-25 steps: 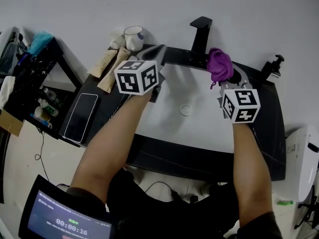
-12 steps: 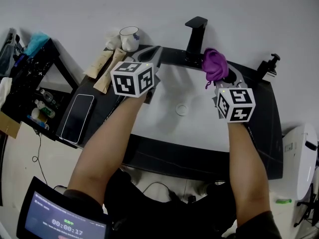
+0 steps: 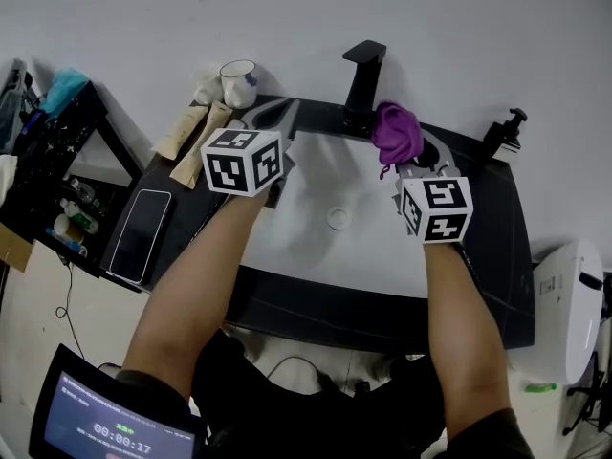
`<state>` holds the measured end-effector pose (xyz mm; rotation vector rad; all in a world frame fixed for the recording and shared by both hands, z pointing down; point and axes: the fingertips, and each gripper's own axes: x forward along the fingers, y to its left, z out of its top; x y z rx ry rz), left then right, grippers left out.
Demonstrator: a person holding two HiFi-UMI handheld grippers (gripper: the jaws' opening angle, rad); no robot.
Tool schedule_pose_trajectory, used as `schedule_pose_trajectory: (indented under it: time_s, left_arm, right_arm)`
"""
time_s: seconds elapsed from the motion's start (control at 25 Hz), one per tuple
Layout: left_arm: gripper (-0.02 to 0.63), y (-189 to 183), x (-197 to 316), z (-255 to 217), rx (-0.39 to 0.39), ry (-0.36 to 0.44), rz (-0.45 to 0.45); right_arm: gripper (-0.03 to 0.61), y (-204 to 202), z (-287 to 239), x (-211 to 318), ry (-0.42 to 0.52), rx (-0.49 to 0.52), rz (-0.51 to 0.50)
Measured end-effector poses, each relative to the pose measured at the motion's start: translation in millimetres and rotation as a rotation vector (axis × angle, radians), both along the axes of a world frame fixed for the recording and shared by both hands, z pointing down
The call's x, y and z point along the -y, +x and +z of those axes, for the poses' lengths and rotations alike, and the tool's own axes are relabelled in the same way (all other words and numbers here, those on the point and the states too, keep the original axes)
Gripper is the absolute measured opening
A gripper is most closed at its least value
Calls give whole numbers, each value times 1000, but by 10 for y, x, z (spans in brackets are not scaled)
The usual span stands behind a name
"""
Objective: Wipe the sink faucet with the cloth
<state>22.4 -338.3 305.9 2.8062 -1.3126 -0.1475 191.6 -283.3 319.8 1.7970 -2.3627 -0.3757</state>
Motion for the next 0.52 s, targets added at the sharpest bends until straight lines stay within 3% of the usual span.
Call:
schedule_pose_trajectory:
  time_s: [0.52]
  left_arm:
    - [17,-6,10,1,2,-5,-2]
  right_arm:
    - [57,-25,2,-2,1,-5,-4]
